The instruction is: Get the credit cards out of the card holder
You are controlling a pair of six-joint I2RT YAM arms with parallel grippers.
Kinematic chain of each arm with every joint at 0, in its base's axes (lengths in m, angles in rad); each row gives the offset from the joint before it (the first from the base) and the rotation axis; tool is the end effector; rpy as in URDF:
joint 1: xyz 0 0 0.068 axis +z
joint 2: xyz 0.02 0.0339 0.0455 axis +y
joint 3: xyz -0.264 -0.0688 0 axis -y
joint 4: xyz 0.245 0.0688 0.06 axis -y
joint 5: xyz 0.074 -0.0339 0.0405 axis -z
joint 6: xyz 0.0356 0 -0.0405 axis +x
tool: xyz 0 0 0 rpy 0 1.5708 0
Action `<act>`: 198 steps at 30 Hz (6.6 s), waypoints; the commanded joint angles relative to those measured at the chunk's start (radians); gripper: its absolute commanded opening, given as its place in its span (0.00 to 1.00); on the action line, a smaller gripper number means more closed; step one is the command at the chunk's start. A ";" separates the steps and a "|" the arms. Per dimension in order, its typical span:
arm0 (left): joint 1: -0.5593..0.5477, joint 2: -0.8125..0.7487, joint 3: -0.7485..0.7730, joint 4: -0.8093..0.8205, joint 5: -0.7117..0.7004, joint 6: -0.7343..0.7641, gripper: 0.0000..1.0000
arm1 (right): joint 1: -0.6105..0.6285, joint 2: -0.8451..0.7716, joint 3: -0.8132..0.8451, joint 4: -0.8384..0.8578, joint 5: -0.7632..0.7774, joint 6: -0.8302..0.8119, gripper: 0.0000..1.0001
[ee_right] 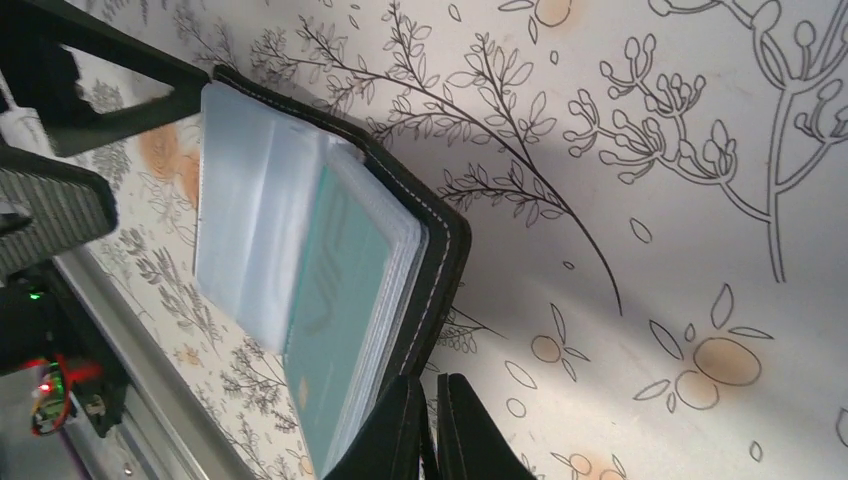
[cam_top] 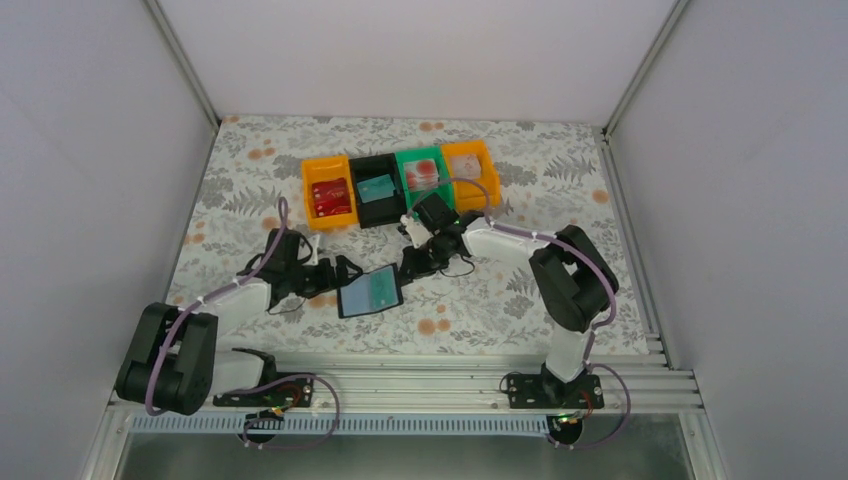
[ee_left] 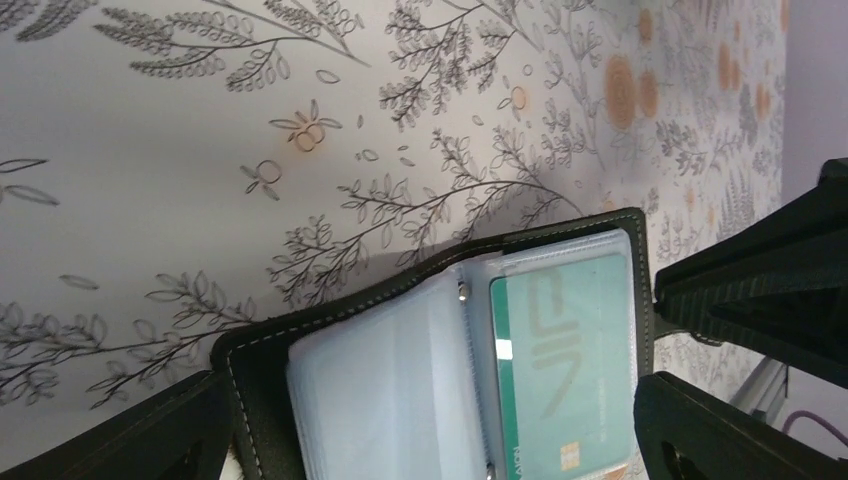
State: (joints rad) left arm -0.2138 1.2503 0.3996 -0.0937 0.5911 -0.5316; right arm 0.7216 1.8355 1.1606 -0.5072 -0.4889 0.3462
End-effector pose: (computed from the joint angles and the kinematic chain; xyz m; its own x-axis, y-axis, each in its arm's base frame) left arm 0.1954 -0.0627 0.1355 -0.9336 -0.2280 -0.2765 0.0257 0.7268 -0.6863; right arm 0.2576 0.2489 0.1645 -0.8968 -0.3900 -0.2090 -0.4386 0.7203 0.5374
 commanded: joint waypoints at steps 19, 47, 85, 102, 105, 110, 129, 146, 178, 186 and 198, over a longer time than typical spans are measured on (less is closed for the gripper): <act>-0.037 0.055 -0.061 0.198 0.082 -0.092 0.03 | -0.021 0.039 -0.094 0.262 -0.181 0.110 0.04; -0.035 0.016 -0.061 0.218 0.067 -0.054 0.02 | -0.042 0.175 -0.068 0.402 -0.369 0.052 0.37; -0.047 -0.251 0.608 -0.197 0.216 0.285 0.42 | -0.040 -0.268 0.412 0.099 -0.175 0.035 0.04; -0.028 -0.252 0.598 -0.184 0.254 0.291 0.41 | -0.039 -0.365 0.329 0.249 -0.429 -0.097 0.04; -0.029 -0.256 0.607 -0.135 0.343 0.272 0.40 | -0.039 -0.358 0.331 0.269 -0.440 -0.098 0.04; -0.034 -0.249 0.639 -0.099 0.427 0.260 0.04 | -0.040 -0.325 0.338 0.278 -0.435 -0.102 0.04; 0.011 -0.275 0.662 -0.221 0.493 0.384 0.02 | -0.124 -0.395 0.228 0.216 -0.554 -0.209 0.24; 0.149 -0.251 0.657 -0.329 0.506 0.492 0.02 | -0.259 -0.395 0.062 0.086 -0.506 -0.237 0.04; 0.063 -0.275 0.629 -0.354 0.433 0.643 0.02 | -0.124 -0.330 0.291 -0.167 0.015 -0.312 0.75; 0.039 -0.260 0.672 -0.448 0.662 0.783 0.02 | -0.065 -0.448 0.276 0.133 -0.519 -0.292 0.80; 0.022 -0.250 0.672 -0.456 0.684 0.775 0.02 | -0.002 -0.377 0.301 0.079 -0.512 -0.308 0.34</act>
State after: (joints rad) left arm -0.1864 0.9966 1.0458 -0.5594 1.2427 0.2279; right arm 0.7006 1.4624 1.4471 -0.4171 -0.9627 0.0551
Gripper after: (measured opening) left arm 0.026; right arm 0.454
